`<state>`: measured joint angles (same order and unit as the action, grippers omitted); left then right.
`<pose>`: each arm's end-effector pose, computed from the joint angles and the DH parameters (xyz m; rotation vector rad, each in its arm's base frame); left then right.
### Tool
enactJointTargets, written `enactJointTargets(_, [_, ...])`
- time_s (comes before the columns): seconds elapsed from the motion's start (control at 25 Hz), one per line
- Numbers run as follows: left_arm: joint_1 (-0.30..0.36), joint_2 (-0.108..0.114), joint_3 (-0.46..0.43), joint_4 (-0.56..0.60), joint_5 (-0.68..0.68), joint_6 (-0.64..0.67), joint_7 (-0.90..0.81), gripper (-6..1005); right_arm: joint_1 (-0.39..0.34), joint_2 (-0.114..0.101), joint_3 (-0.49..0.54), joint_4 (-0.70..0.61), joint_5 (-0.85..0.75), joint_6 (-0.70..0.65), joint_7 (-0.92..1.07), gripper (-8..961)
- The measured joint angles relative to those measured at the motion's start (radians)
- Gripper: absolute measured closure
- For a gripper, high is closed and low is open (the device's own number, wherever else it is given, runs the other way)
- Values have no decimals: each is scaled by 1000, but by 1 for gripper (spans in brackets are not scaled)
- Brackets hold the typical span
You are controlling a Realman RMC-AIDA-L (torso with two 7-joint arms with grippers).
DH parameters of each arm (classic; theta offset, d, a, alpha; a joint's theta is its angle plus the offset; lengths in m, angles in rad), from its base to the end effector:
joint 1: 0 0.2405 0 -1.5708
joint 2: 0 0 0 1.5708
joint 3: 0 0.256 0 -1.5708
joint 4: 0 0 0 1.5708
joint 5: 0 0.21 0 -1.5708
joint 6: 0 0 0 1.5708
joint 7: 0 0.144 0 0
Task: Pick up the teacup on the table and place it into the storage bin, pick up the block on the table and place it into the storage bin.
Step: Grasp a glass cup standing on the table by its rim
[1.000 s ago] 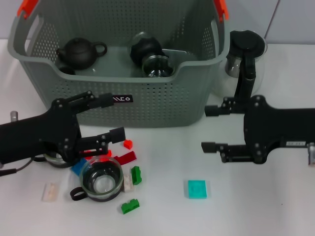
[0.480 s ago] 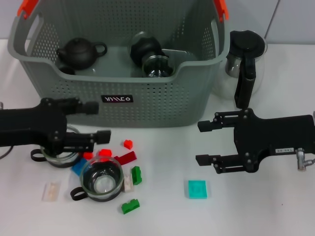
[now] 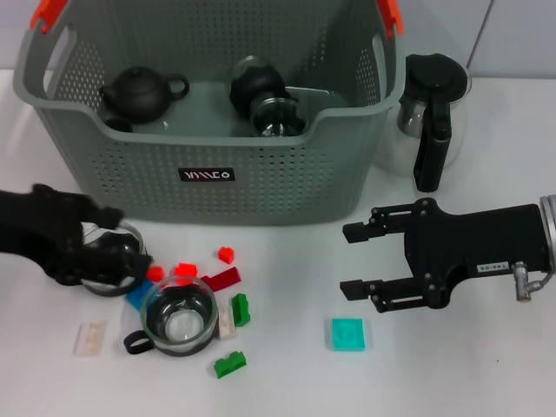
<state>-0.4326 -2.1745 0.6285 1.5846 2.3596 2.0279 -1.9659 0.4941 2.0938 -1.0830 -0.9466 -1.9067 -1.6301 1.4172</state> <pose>-0.2250 0.2807 0.0986 -2.7459 -0.8117 -0.1167 0.2026 0.3176 -0.0141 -3.0319 0.1600 0.5501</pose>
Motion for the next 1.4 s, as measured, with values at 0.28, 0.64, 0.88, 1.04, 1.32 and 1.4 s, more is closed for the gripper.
enactJointTargets(0.28, [-54, 7, 37, 69, 225, -20, -163, 163, -6, -3, 3, 0, -10, -2, 2, 221])
enactJointTargets(0.64, [-133, 8, 190, -13, 432, -173, -328, 162, 6, 0, 1, 2, -41, 2, 2, 222])
enactJointTargets(0.88, [-166, 11, 268, -108, 494, -260, -359, 162, 6, -1, 5, 2, -42, 3, 2, 221])
enactJointTargets(1.04, [-186, 27, 271, -157, 496, -293, -362, 163, 7, -1, 3, 2, -42, 3, 3, 221])
enactJointTargets(1.32, [-210, 51, 269, -238, 497, -345, -362, 165, 13, 1, 0, 5, -41, 5, 5, 220])
enactJointTargets(1.4, [-215, 57, 268, -257, 498, -350, -357, 165, 14, 0, 0, 8, -41, 6, 8, 220])
